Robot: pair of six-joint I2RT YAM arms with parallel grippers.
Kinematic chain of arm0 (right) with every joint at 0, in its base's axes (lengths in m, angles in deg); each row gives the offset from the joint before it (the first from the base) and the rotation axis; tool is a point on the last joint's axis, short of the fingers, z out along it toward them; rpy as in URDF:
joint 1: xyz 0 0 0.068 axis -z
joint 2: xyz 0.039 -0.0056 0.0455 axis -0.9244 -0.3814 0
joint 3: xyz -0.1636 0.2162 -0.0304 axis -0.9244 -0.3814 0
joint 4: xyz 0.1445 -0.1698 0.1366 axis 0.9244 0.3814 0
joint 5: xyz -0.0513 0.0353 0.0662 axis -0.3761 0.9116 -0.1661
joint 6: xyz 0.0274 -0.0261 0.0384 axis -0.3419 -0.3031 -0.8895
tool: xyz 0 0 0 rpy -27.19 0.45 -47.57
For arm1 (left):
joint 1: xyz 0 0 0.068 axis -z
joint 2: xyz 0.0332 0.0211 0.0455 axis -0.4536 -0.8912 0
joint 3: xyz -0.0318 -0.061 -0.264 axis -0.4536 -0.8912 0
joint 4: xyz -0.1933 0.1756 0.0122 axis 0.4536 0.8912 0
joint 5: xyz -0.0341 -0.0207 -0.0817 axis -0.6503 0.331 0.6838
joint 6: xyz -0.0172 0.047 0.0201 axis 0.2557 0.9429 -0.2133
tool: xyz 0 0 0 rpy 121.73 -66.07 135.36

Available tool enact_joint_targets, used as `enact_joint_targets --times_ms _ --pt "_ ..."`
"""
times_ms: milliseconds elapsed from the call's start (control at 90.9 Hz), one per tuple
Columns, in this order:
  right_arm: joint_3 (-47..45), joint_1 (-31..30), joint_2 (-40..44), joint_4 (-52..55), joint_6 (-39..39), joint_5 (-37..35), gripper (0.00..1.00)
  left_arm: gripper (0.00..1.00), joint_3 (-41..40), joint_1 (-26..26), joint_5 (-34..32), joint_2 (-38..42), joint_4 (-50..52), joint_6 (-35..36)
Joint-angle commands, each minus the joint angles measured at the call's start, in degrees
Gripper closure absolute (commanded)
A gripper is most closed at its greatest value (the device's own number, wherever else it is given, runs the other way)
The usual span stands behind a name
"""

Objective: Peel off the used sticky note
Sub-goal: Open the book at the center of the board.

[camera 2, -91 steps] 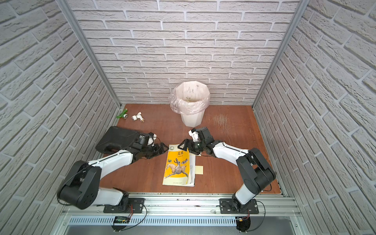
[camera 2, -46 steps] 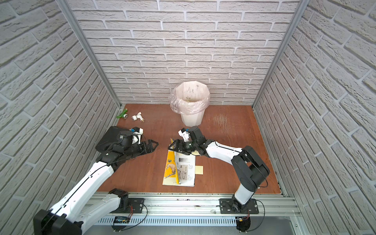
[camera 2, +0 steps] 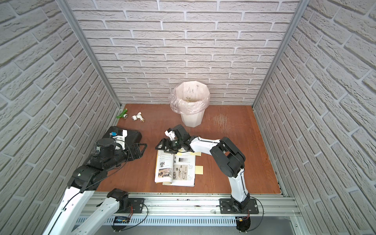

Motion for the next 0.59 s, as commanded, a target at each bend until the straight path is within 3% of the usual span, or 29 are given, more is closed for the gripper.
enact_joint_targets --times_ms 0,209,374,583 --pt "4.11 -0.45 -2.52 -2.6 -1.7 1.97 0.16 0.04 -0.63 0.23 2.14 0.01 -0.41 0.75" --pt "9.77 -0.55 -8.23 -4.24 -3.24 3.84 0.16 0.05 -3.11 5.27 4.36 -2.27 -5.77 0.41" --pt "13.96 -0.58 -13.42 -13.86 -10.81 8.51 0.16 0.05 -5.95 10.43 4.25 -6.44 -12.66 -1.15" --pt "16.6 -0.19 -12.44 -13.05 -10.62 7.87 0.16 0.07 -8.94 13.88 3.31 -10.54 -19.26 -2.78"
